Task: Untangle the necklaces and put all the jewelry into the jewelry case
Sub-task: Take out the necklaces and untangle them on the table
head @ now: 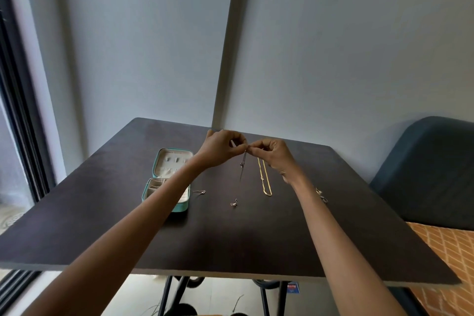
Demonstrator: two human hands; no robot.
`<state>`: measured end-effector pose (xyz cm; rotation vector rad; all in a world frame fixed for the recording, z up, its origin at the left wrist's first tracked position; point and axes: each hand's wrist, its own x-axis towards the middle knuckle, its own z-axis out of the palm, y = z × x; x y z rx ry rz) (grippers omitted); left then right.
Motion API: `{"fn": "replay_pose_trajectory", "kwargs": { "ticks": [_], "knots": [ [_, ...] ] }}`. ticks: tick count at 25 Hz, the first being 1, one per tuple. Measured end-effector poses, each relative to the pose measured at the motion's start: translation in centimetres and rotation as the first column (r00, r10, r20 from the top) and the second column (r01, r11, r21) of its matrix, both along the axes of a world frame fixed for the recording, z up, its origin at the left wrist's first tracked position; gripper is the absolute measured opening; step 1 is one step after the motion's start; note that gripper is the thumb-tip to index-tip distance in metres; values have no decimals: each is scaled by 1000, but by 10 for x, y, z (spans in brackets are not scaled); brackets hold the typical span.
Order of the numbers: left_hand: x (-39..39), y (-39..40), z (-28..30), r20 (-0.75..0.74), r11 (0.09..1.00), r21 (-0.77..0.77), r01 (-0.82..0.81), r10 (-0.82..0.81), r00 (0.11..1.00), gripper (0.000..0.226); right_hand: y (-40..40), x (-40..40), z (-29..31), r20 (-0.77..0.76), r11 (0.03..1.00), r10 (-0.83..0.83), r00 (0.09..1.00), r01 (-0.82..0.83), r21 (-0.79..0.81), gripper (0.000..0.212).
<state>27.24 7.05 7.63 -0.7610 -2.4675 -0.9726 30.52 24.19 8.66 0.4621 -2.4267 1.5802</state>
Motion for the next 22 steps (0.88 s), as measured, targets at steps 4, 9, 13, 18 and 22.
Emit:
{"fn": "replay_pose_trajectory", "kwargs": {
  "ticks": [4, 9, 13, 18, 22],
  "knots": [
    [5, 2, 5, -88, 995, -67, -68, 62, 994, 18, 3, -1, -2, 3, 999, 21, 1000, -21, 39, 20],
    [6, 3, 15, -105, 987, -147, -65, 50, 993, 14, 7, -5, -3, -17, 1000, -4, 1000, 5, 27, 11],
    [8, 3, 20, -35, 977, -214, -3, -4, 999, 11, 8, -8, -3, -41, 998, 11, 999, -8, 67, 3],
    [1, 2, 10, 172, 986, 64, 154, -163, 972, 15, 9, -7, 2, -54, 996, 48, 997, -44, 76, 7],
    [6, -1, -1, 261, 822, 535, 196, -382, 887, 8, 10, -11, 2, -58, 999, 23, 998, -22, 24, 11]
  ]
}}
